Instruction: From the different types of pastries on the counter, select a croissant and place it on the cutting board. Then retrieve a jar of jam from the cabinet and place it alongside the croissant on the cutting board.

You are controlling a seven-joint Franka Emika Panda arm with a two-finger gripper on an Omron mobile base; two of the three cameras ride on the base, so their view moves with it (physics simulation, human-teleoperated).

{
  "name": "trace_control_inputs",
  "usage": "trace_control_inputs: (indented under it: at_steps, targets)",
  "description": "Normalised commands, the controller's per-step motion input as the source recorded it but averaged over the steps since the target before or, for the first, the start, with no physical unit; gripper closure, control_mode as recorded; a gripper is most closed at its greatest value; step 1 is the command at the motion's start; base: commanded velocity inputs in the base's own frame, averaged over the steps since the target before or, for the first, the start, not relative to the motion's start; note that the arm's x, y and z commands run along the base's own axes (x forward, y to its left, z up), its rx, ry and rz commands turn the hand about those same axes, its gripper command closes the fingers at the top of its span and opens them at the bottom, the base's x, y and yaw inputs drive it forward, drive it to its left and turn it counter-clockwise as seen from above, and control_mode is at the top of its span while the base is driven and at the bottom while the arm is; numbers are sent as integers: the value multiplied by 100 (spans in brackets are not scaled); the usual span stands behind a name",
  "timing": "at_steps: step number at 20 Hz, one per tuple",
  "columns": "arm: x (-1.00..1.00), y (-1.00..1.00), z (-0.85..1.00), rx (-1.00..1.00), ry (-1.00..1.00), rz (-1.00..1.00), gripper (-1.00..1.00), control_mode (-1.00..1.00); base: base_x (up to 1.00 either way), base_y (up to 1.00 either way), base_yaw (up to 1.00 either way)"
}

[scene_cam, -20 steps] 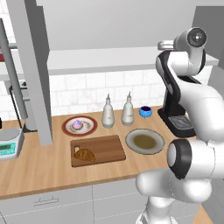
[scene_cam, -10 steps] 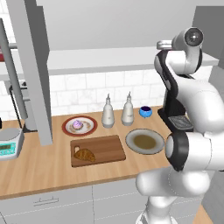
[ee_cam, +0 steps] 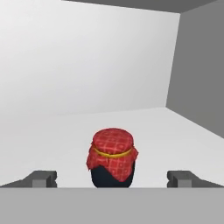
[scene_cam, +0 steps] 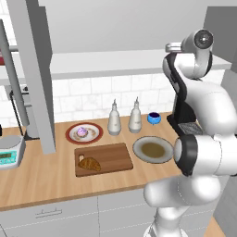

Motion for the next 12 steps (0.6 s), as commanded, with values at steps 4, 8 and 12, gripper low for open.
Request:
trace_control_inputs:
  at_steps: [4,8,12]
  targets:
    - [19,-4,-11,0,0,0,-100,-100,0,0,0]
    - [23,-3,-10,0,0,0,-100,-100,0,0,0]
    - [31,-2,-9,0,0,0,-100,-100,0,0,0]
